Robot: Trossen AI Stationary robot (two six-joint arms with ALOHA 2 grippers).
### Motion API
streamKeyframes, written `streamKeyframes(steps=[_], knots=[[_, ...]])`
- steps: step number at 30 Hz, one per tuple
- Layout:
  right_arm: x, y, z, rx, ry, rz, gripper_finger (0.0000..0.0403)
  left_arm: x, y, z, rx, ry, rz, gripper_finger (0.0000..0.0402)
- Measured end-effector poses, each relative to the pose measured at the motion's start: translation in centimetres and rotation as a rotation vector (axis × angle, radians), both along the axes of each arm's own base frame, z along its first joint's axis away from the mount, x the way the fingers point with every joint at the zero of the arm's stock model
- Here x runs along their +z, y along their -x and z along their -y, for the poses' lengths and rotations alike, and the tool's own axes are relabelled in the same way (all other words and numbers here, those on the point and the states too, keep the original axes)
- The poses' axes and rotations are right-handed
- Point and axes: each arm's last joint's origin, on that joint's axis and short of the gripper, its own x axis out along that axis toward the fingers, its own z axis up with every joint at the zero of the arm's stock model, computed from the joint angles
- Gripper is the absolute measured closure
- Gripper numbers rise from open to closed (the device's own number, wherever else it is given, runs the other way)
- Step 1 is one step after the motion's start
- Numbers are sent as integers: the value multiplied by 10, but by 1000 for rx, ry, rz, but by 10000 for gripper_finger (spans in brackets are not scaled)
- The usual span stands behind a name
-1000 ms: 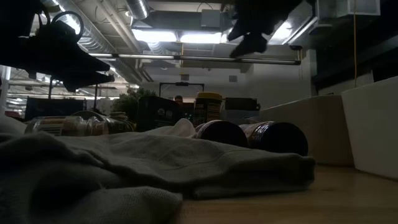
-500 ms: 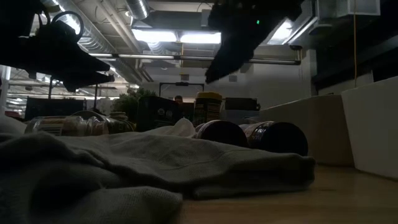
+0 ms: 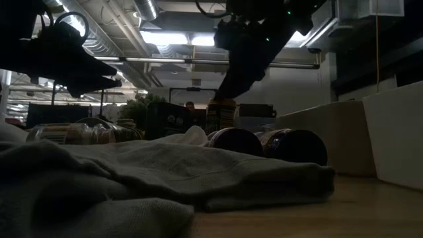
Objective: Sort spices by type
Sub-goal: Put the right yellow seasoning bottle into the black bin
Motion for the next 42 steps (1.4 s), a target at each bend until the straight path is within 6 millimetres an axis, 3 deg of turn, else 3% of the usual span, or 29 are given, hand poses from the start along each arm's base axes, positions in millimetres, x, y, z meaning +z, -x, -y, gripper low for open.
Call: streamKeyframes(steps=[11,18,24,34,42], knots=[[-29,-9,0,-9,5,-70,68,0,0,0,0,0,-1,150],[-30,-10,0,-10,6,-64,97,0,0,0,0,0,0,150],[-28,-12,0,-18,1,-36,179,0,0,0,-1,0,-1,150],[-24,-12,0,-32,-15,-15,180,0,0,0,0,0,0,150],[5,-3,0,-32,-16,59,176,0,0,0,-1,1,0,150]])
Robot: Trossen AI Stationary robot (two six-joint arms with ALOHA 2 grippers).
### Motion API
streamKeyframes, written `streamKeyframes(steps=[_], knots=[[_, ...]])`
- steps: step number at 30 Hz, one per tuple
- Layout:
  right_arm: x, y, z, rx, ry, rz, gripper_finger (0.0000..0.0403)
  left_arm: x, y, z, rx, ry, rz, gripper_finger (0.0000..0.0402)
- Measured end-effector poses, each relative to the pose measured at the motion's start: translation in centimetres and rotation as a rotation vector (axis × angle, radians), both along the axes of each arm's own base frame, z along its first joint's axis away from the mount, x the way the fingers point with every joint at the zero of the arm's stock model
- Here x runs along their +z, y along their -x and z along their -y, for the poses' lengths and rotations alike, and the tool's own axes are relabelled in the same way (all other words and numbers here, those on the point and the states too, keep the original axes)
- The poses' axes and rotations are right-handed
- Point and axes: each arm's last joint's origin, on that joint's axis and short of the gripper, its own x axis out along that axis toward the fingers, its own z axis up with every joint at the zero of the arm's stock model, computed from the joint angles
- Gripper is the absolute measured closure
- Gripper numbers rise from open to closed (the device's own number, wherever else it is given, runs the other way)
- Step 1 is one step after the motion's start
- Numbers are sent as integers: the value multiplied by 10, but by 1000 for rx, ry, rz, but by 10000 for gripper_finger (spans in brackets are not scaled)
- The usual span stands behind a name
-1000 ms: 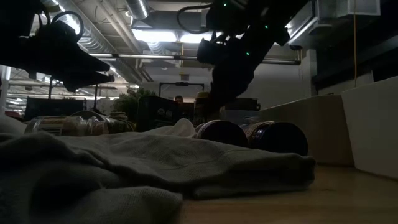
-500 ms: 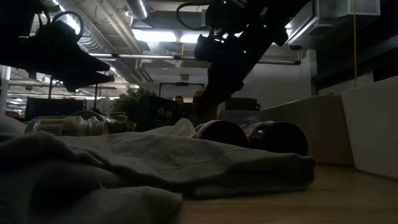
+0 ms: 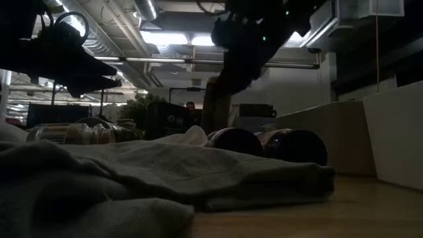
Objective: Sort spices by type
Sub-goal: Put the right yellow seasoning bottle into the black bin
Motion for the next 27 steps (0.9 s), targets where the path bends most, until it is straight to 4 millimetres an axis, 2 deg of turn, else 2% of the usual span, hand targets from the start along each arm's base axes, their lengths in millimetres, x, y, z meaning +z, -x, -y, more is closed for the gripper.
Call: streamKeyframes(steps=[9,16,23,27], knots=[[44,21,9,-23,5,97,169,0,0,0,1,4,2,150],[67,43,32,-93,11,116,179,0,0,0,1,6,3,150],[56,56,59,-178,1,-34,165,0,0,0,1,6,2,150],[48,60,73,-224,-6,-85,174,0,0,0,1,6,2,150]])
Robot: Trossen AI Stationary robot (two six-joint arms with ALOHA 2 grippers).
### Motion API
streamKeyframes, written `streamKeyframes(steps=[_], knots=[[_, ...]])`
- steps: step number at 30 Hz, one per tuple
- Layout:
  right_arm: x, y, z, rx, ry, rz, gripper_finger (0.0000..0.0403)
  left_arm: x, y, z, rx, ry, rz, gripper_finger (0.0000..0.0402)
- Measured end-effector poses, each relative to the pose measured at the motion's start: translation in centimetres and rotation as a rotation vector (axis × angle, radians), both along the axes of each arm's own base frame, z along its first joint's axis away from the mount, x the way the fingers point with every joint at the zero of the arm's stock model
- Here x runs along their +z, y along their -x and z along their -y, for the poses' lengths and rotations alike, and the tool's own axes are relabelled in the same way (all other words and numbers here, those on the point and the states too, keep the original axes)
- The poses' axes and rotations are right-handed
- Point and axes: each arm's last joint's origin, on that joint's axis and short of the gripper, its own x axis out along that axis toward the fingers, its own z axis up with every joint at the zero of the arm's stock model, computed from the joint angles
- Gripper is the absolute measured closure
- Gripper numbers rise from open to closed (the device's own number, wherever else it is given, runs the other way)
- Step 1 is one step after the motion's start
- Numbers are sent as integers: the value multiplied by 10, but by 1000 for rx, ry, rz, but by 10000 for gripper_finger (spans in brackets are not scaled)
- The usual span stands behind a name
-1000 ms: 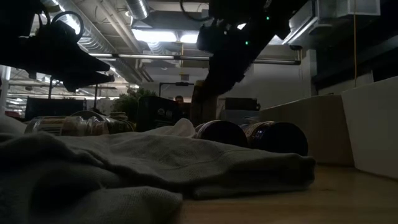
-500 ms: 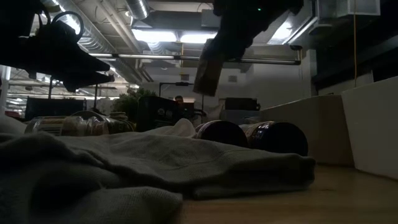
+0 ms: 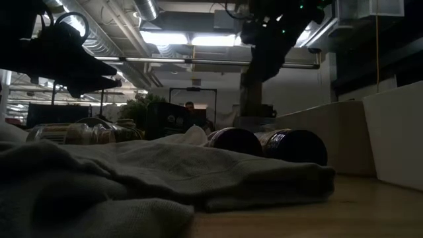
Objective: Sort spices by type
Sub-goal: Put the right yellow seasoning bottle into the black bin
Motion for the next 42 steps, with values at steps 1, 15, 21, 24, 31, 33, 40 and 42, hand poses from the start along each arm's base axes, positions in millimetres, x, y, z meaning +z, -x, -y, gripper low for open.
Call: streamKeyframes(steps=[1,15,21,24,31,33,40,42], knots=[[-1,1,4,-13,0,-1,178,0,0,0,1,0,0,150],[-48,-3,67,-161,-73,-106,174,-1,-1,0,1,4,-15,150],[-66,-11,78,-176,-75,-112,166,-1,-1,0,1,3,-15,150],[-70,-12,77,-175,-79,-123,146,-2,-1,0,0,3,-16,150],[-70,-12,77,-179,-73,-128,130,-2,-1,0,1,3,-16,150],[-70,-12,77,-179,-73,-130,129,-2,-1,0,1,8,-14,150],[-65,-10,76,-177,-73,-122,128,-2,-1,0,3,21,-9,150],[-64,-9,76,-177,-73,-121,128,-1,-1,0,3,22,-8,150]])
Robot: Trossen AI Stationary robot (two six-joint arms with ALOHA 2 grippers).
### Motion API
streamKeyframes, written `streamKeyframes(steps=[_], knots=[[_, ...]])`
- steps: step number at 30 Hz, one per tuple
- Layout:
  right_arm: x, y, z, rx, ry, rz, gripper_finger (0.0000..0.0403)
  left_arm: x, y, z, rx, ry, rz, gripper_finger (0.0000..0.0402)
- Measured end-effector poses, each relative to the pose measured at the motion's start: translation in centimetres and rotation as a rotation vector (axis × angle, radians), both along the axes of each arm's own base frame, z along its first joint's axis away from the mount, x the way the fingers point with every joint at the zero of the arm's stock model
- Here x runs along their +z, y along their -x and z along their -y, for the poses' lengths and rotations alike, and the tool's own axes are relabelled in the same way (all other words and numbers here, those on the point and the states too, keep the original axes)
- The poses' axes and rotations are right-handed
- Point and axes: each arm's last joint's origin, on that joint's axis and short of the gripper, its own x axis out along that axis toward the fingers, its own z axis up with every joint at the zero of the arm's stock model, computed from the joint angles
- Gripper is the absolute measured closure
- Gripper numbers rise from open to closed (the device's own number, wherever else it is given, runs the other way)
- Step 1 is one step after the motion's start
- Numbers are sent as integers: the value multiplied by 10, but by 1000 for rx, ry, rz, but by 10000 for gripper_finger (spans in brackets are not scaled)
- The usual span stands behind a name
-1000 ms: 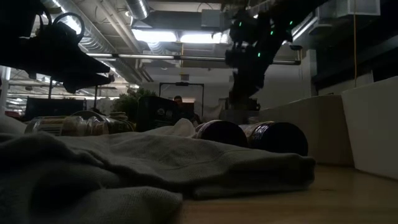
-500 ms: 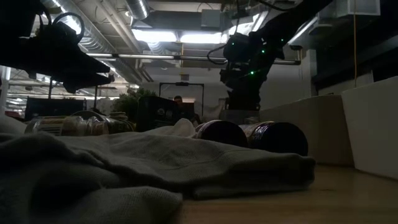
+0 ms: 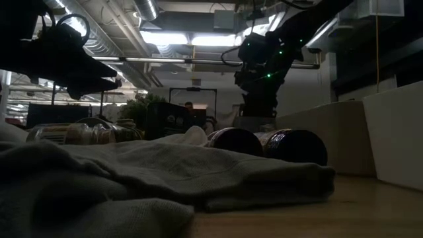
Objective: Sort spices by type
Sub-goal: Put the right yellow seasoning bottle into the black bin, then put the yellow seasoning bottle into the black bin
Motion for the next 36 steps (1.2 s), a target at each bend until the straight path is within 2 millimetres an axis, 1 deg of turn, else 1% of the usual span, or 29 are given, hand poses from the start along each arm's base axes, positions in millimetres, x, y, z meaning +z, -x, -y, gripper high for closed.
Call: streamKeyframes(steps=[7,10,15,20,30,33,36], knots=[[1,1,-1,5,-5,-4,127,0,0,0,0,2,1,150],[1,1,-1,38,14,-13,127,0,0,0,1,2,1,150],[6,0,0,50,20,-17,127,0,0,0,0,2,1,150],[28,-6,3,50,30,2,127,0,0,0,0,2,1,150],[85,-16,7,69,75,65,127,0,0,0,1,11,9,150],[99,-19,6,80,75,109,127,2,0,0,7,78,57,150],[107,-24,1,100,80,147,127,4,-1,1,-20,159,97,150]])
